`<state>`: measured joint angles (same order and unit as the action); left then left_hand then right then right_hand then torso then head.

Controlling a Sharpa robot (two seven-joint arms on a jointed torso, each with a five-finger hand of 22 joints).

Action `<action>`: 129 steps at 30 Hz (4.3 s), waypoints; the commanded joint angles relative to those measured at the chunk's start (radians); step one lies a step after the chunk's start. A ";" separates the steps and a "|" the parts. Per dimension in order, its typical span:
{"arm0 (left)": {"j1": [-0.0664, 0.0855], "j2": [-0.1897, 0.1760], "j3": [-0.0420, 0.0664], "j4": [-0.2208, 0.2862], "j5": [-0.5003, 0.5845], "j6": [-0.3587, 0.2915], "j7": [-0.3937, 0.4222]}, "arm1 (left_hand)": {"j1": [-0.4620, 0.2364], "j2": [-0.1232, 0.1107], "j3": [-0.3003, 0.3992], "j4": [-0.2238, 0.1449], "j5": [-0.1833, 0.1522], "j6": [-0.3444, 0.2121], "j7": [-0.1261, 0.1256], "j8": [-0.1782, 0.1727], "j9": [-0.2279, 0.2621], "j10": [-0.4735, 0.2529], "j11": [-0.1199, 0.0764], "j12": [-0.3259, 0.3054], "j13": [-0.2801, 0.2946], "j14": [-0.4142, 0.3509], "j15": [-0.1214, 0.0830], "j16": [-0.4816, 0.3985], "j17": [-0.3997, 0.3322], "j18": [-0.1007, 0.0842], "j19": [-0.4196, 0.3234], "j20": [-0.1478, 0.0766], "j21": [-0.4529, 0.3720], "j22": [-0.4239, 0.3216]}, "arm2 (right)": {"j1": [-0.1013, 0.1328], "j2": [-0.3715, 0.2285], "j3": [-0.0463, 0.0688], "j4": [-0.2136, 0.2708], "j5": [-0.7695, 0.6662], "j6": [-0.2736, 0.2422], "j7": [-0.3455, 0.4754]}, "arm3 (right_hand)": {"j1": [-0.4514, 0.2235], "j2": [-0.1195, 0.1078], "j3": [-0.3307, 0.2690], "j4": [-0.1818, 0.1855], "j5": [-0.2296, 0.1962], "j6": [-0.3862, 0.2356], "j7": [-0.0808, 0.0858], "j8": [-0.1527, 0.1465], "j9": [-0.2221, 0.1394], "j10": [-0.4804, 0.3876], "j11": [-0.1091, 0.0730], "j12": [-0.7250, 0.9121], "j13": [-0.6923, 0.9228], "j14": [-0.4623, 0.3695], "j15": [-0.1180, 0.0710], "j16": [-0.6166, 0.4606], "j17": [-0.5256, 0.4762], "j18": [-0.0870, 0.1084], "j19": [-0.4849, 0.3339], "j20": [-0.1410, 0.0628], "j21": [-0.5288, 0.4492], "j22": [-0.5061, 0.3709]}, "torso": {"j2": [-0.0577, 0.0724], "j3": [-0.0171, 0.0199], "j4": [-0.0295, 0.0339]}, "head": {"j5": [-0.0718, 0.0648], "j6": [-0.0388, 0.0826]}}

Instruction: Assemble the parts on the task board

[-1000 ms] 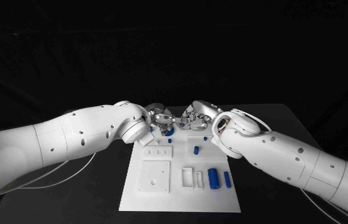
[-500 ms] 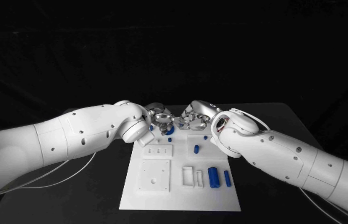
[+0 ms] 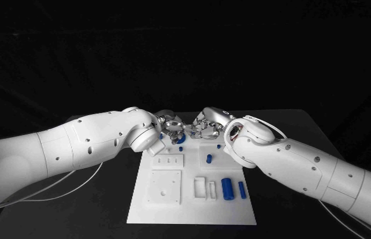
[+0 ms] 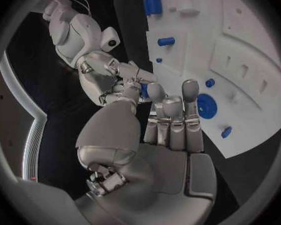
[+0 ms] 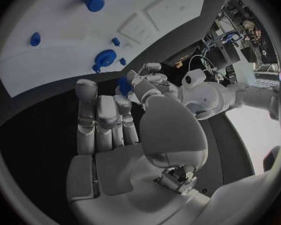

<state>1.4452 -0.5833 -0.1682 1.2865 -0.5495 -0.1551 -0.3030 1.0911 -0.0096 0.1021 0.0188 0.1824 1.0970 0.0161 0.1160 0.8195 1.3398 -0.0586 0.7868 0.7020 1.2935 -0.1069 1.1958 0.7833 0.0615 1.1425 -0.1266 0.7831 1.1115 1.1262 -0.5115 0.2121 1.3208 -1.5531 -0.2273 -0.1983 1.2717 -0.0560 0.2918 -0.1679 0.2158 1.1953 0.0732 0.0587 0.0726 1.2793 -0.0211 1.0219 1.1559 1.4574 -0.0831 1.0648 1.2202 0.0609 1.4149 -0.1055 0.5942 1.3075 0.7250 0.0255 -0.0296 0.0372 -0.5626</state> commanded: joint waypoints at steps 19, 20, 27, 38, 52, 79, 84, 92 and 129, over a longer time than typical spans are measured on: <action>-0.002 0.011 0.001 -0.008 -0.007 0.019 -0.026 | 0.002 -0.111 0.066 0.137 -0.081 0.009 0.009 -0.010 -0.016 0.001 -0.002 0.003 0.000 0.003 0.003 0.006 -0.001 -0.011 0.026 0.005 -0.056 0.063 | 0.000 0.005 -0.001 0.008 -0.032 0.023 -0.014 | 0.008 -0.007 0.003 0.004 0.005 0.008 -0.005 0.005 0.002 0.005 -0.003 -0.005 0.001 0.006 -0.003 0.004 0.002 0.002 0.008 0.002 -0.003 0.073 | 0.001 -0.0001 0.0032 | -0.003 -0.002; -0.002 0.012 0.001 -0.008 -0.007 0.020 -0.026 | 0.002 -0.100 0.060 0.121 -0.075 0.009 0.008 -0.010 -0.018 0.001 -0.002 0.002 0.000 0.003 0.002 0.005 -0.002 -0.011 0.028 0.005 -0.061 0.068 | 0.000 0.005 -0.001 0.008 -0.033 0.023 -0.015 | 0.008 -0.007 0.003 0.004 0.005 0.008 -0.005 0.005 0.002 0.005 -0.003 -0.005 0.001 0.006 -0.003 0.004 0.002 0.002 0.008 0.002 -0.003 0.073 | 0.001 0.0002 0.0034 | -0.003 -0.001; -0.002 0.013 0.001 -0.007 -0.004 0.020 -0.023 | 0.032 -0.001 0.028 0.012 -0.001 0.006 0.003 -0.016 -0.034 -0.001 -0.006 0.002 0.000 0.003 0.000 0.004 -0.003 -0.013 0.034 0.003 -0.077 0.085 | 0.000 0.007 -0.002 0.005 -0.034 0.031 -0.016 | 0.007 -0.006 0.004 0.006 0.001 0.008 -0.006 0.004 0.002 0.006 -0.003 -0.005 0.001 0.006 -0.003 0.004 0.002 0.001 0.008 0.002 -0.004 0.073 | 0.001 -0.0003 0.0047 | -0.004 -0.002; -0.002 0.009 0.001 -0.006 0.026 0.014 -0.002 | 0.083 0.080 0.085 -0.110 0.116 0.002 -0.009 0.003 -0.016 0.003 -0.012 -0.002 -0.001 0.006 -0.005 0.008 0.005 -0.017 0.039 -0.002 -0.091 0.106 | -0.001 0.007 -0.007 -0.006 -0.034 0.048 -0.019 | 0.007 -0.007 0.004 0.006 -0.001 0.009 -0.006 0.004 0.002 0.006 -0.003 -0.005 0.002 0.006 -0.003 0.004 0.002 0.001 0.008 0.002 -0.005 0.073 | 0.001 -0.0001 0.0050 | -0.005 -0.004; -0.002 0.004 0.001 -0.003 0.034 0.043 0.009 | 0.021 0.084 0.181 -0.183 0.201 0.017 -0.019 0.047 0.136 0.023 -0.020 -0.011 0.009 0.027 -0.012 0.020 0.047 -0.019 0.058 -0.009 -0.117 0.152 | -0.001 0.001 -0.009 -0.009 -0.030 0.043 -0.012 | 0.005 -0.008 0.002 0.014 -0.021 0.001 -0.004 0.004 0.001 0.001 -0.002 -0.012 -0.003 0.005 -0.002 -0.001 0.000 0.001 0.007 0.003 -0.017 0.070 | 0.001 -0.0001 0.0060 | -0.003 -0.006; -0.002 -0.017 0.001 -0.007 -0.119 -0.001 -0.098 | -0.032 0.093 0.209 -0.232 0.246 0.105 -0.043 0.035 0.275 0.082 -0.029 -0.025 0.011 0.076 -0.020 0.036 0.105 -0.022 0.096 -0.015 -0.155 0.206 | -0.049 -0.135 0.015 0.061 0.115 -0.051 0.163 | 0.003 -0.026 -0.217 0.084 0.107 -0.117 0.026 0.004 -0.007 -0.122 0.019 -0.224 -0.284 -0.068 0.020 -0.305 -0.207 0.007 -0.027 0.026 -0.468 -0.074 | 0.000 -0.0004 0.0047 | 0.006 -0.007; -0.002 -0.027 0.000 -0.004 -0.153 -0.004 -0.138 | -0.044 0.097 0.215 -0.244 0.247 0.111 -0.044 0.030 0.282 0.090 -0.028 -0.030 0.010 0.080 -0.018 0.034 0.110 -0.018 0.101 -0.011 -0.161 0.210 | -0.064 -0.167 0.042 0.055 0.166 -0.058 0.189 | -0.015 -0.021 -0.168 0.050 0.155 -0.095 0.021 0.003 -0.007 -0.123 0.013 -0.214 -0.294 -0.065 0.015 -0.301 -0.208 0.005 -0.021 0.020 -0.476 -0.058 | -0.001 0.0009 0.0034 | 0.016 -0.011; -0.003 -0.071 -0.010 0.049 -0.266 -0.042 -0.165 | -0.065 0.096 0.218 -0.252 0.279 0.147 -0.055 0.036 0.287 0.136 -0.038 -0.018 0.022 0.123 -0.023 0.054 0.155 -0.014 0.133 -0.011 -0.131 0.217 | -0.069 -0.189 0.088 0.023 0.245 -0.080 0.198 | -0.039 -0.017 -0.146 0.039 0.168 -0.091 0.019 0.003 -0.007 -0.124 0.012 -0.205 -0.303 -0.063 0.014 -0.298 -0.209 0.004 -0.013 0.020 -0.491 -0.040 | -0.003 0.0013 -0.0005 | 0.036 -0.026; -0.060 -0.135 -0.068 0.149 -0.425 -0.094 -0.212 | -0.124 0.028 0.437 -0.223 0.137 0.195 -0.072 0.048 0.401 0.170 -0.043 0.089 0.095 0.160 -0.021 0.053 0.233 0.001 0.164 0.009 -0.067 0.234 | -0.042 -0.188 0.145 0.047 0.228 -0.082 0.164 | -0.053 -0.027 -0.184 0.079 0.264 -0.104 0.021 0.004 -0.007 -0.125 0.013 -0.194 -0.299 -0.066 0.015 -0.296 -0.214 0.002 -0.009 0.021 -0.519 -0.015 | 0.000 0.0034 0.0038 | 0.054 -0.073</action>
<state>1.3857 -0.7216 -0.2370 1.4372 -0.9629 -0.2392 -0.5150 0.9581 0.0104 0.5326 -0.2146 0.3201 1.1425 0.0596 0.1541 0.7894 1.4648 -0.0979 0.8750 0.7974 1.4457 -0.1305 1.2508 1.0165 0.0462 1.3099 -0.1234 0.7140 1.3077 1.0831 -0.7007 0.3560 1.3643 -1.3100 -0.3107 -0.0332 1.2189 -0.0790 0.1094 -0.0937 0.4767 1.0979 0.0930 0.0674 0.0667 1.1597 -0.0087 0.8275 0.8588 1.3949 -0.0647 0.7679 1.0073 0.0609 1.3972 -0.0838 0.0815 1.2910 0.7244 0.0280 -0.0262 0.0921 -0.6330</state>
